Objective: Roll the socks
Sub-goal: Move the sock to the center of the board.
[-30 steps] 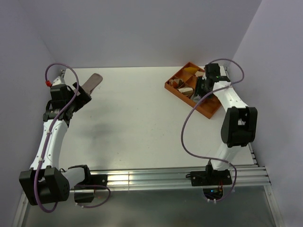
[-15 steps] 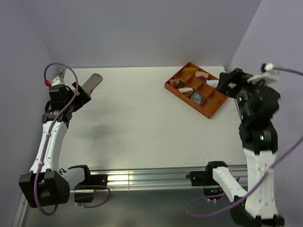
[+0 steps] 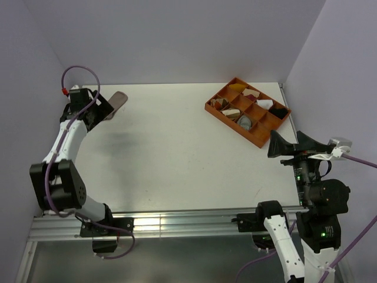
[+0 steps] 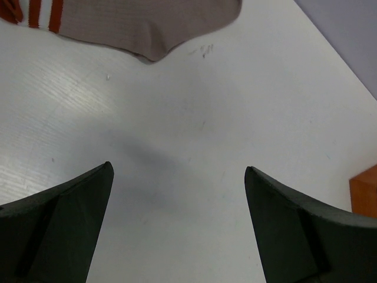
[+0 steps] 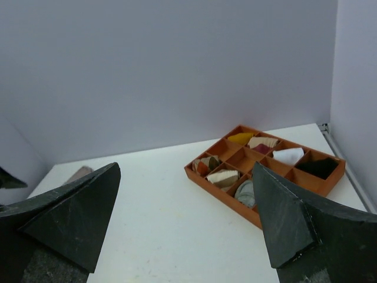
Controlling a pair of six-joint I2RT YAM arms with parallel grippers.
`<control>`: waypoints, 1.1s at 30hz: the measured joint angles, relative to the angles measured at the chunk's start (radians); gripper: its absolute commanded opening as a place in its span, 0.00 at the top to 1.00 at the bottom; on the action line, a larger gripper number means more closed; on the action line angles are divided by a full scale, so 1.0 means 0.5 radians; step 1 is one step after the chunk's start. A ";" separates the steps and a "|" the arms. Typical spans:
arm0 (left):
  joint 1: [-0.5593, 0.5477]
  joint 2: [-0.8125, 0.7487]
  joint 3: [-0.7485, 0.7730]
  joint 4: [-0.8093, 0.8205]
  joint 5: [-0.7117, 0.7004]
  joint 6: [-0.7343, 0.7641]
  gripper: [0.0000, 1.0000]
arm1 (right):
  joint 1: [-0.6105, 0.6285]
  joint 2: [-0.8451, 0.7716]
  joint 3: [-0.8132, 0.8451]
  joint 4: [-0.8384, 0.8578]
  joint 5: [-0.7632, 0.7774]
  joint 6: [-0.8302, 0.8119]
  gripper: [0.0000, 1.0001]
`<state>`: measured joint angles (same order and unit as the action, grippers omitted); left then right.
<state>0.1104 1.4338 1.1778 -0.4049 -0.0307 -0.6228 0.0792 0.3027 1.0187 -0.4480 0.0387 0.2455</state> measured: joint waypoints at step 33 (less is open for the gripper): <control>0.438 1.675 1.220 0.096 0.262 -0.019 0.06 | 0.151 -0.060 -0.193 -0.036 0.033 -0.317 0.00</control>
<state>0.3294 2.2715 1.7878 -0.3569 0.1001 -0.6323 0.1547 0.2726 0.9222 -0.4660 0.0551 0.0868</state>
